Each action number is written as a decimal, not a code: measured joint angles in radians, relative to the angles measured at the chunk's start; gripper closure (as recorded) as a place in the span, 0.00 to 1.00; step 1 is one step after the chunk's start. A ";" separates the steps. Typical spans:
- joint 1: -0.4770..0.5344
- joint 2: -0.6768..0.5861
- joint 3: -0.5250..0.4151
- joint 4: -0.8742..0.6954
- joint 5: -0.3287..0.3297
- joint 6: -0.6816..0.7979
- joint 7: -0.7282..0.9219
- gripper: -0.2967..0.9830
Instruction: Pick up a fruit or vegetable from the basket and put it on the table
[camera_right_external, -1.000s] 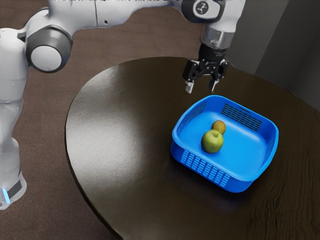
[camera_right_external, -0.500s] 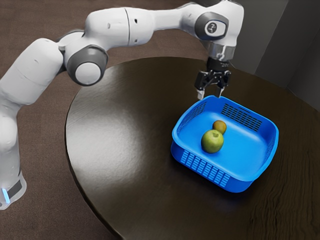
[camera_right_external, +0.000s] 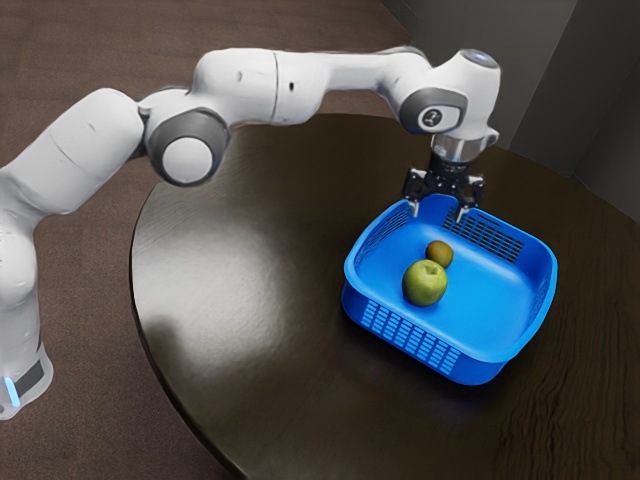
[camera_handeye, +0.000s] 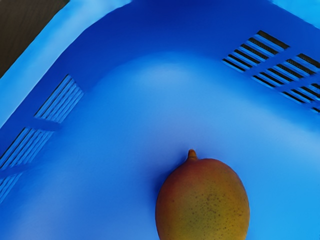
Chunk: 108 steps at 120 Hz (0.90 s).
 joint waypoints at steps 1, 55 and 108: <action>0.001 0.001 0.000 0.000 0.002 0.003 0.008 0.29; 0.011 0.074 -0.017 0.002 0.031 0.167 0.310 0.30; 0.030 0.106 -0.037 0.004 0.011 0.260 0.418 0.18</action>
